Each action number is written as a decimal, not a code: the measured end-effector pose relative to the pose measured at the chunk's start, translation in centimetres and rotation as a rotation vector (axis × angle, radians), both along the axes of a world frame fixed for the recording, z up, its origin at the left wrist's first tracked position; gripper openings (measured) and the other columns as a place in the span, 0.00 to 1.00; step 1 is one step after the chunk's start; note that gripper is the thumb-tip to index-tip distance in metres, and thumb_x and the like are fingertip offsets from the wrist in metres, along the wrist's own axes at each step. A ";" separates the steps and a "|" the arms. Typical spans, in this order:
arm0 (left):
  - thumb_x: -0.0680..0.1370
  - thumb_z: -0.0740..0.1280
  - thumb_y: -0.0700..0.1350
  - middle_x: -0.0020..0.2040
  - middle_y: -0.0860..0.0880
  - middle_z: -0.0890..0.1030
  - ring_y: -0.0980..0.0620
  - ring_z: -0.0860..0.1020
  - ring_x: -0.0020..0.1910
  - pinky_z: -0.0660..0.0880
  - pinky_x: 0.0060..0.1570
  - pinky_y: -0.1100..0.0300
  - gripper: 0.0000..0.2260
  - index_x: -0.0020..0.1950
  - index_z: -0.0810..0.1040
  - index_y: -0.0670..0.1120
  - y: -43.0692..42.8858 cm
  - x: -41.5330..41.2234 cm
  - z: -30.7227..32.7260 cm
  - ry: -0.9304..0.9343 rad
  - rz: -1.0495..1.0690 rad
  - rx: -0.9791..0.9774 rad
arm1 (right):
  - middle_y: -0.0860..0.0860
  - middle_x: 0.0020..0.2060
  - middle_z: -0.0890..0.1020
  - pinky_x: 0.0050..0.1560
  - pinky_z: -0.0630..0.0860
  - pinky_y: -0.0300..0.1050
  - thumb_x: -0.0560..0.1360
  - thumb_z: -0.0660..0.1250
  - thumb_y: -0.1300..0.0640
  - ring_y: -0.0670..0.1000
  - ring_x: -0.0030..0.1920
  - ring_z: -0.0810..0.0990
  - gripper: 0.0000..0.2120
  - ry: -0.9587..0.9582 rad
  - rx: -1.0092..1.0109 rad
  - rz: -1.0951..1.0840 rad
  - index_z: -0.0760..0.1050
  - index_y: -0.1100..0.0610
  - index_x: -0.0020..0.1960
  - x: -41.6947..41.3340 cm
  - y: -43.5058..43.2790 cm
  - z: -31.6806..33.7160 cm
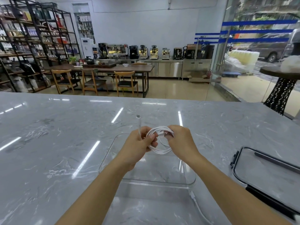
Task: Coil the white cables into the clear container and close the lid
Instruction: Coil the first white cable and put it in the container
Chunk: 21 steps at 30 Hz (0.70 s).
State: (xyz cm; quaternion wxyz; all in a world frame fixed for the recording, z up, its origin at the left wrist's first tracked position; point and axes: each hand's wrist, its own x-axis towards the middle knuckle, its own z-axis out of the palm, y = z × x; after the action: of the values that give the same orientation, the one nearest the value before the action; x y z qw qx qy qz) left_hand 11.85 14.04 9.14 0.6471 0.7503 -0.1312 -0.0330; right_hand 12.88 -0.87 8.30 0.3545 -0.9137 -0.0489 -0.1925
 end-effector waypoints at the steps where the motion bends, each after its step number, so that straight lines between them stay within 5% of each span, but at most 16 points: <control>1: 0.79 0.61 0.41 0.41 0.47 0.77 0.52 0.75 0.40 0.73 0.48 0.56 0.06 0.47 0.77 0.43 0.0 0.1 -0.2 -0.099 0.046 0.133 | 0.57 0.39 0.81 0.40 0.72 0.38 0.73 0.64 0.68 0.52 0.38 0.77 0.05 0.019 0.064 0.049 0.79 0.63 0.45 -0.1 0.1 0.0; 3: 0.79 0.61 0.44 0.47 0.47 0.78 0.51 0.75 0.45 0.71 0.47 0.59 0.06 0.50 0.76 0.45 0.3 0.4 -0.6 -0.142 0.075 0.220 | 0.53 0.33 0.80 0.38 0.74 0.34 0.70 0.66 0.70 0.48 0.34 0.78 0.05 0.083 0.268 0.190 0.78 0.62 0.41 -0.5 0.4 0.4; 7: 0.77 0.64 0.38 0.36 0.46 0.83 0.51 0.81 0.34 0.80 0.40 0.58 0.02 0.49 0.73 0.42 0.9 0.1 -0.6 0.152 -0.013 -0.177 | 0.56 0.34 0.81 0.38 0.81 0.40 0.68 0.67 0.74 0.50 0.32 0.82 0.09 0.142 0.604 0.368 0.76 0.62 0.42 -1.0 0.3 0.8; 10: 0.76 0.63 0.35 0.33 0.42 0.84 0.49 0.82 0.31 0.82 0.38 0.57 0.03 0.46 0.76 0.37 1.5 0.3 -0.2 0.334 -0.058 -0.289 | 0.57 0.36 0.82 0.40 0.79 0.40 0.67 0.68 0.74 0.49 0.33 0.81 0.18 0.133 0.650 0.385 0.73 0.54 0.49 -1.0 0.2 0.4; 13: 0.76 0.63 0.35 0.37 0.39 0.84 0.48 0.84 0.33 0.82 0.40 0.57 0.07 0.41 0.80 0.36 1.9 0.6 0.0 0.445 -0.084 -0.309 | 0.55 0.37 0.82 0.44 0.75 0.42 0.69 0.69 0.69 0.50 0.37 0.80 0.20 -0.009 0.248 0.298 0.71 0.49 0.53 -1.1 0.5 -0.2; 17: 0.77 0.62 0.34 0.37 0.39 0.83 0.47 0.84 0.33 0.82 0.40 0.55 0.09 0.39 0.80 0.37 1.6 0.7 -0.2 0.450 -0.052 -0.265 | 0.53 0.35 0.80 0.37 0.74 0.48 0.61 0.73 0.68 0.55 0.32 0.78 0.21 -0.539 -0.488 0.079 0.71 0.53 0.48 -0.2 0.6 -1.7; 21: 0.77 0.59 0.33 0.37 0.40 0.84 0.48 0.84 0.34 0.82 0.38 0.57 0.10 0.44 0.80 0.36 1.9 0.8 0.1 0.525 -0.132 -0.329 | 0.52 0.33 0.82 0.32 0.72 0.46 0.68 0.69 0.69 0.54 0.29 0.78 0.07 -0.795 -0.555 0.111 0.77 0.58 0.38 0.1 -0.4 -2.0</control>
State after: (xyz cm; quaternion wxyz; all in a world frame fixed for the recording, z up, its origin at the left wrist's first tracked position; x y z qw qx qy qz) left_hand 12.68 15.98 9.19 0.7681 0.5912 -0.0118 -0.2457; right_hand 13.02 -1.24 6.25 0.0611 -0.8255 -0.2785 -0.4870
